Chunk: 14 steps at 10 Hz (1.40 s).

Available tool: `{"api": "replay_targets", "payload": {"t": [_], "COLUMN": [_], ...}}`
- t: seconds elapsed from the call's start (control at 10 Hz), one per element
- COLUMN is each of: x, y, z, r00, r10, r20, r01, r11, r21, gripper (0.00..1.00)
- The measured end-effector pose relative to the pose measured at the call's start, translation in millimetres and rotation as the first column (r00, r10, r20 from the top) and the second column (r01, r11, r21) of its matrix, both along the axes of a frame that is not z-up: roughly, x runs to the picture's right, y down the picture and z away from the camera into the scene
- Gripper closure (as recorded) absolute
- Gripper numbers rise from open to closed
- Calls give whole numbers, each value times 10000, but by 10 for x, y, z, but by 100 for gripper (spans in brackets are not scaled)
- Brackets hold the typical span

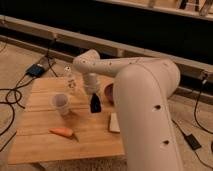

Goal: Place the eraser on the white sponge

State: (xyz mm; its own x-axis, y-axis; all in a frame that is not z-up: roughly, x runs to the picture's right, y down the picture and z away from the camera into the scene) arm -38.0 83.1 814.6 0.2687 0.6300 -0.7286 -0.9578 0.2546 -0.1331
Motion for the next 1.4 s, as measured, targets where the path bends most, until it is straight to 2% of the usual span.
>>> {"api": "replay_targets", "payload": {"t": [0.3,0.6,1.1,1.4], "x": [369,671,845,908], "y": [176,351,610,726], "z": [-158,-151,-166,-180], "r00": [9977,9914,9860,9838], "r10": [300,621,410,250], "r20": [-605,-1148,-1614,-1773], "r01": [-299,-650,-548,-441], "r11": [9996,9977,9951,9935], "r21": [22,-216,-820,-1045], "gripper": [100,100,100,100]}}
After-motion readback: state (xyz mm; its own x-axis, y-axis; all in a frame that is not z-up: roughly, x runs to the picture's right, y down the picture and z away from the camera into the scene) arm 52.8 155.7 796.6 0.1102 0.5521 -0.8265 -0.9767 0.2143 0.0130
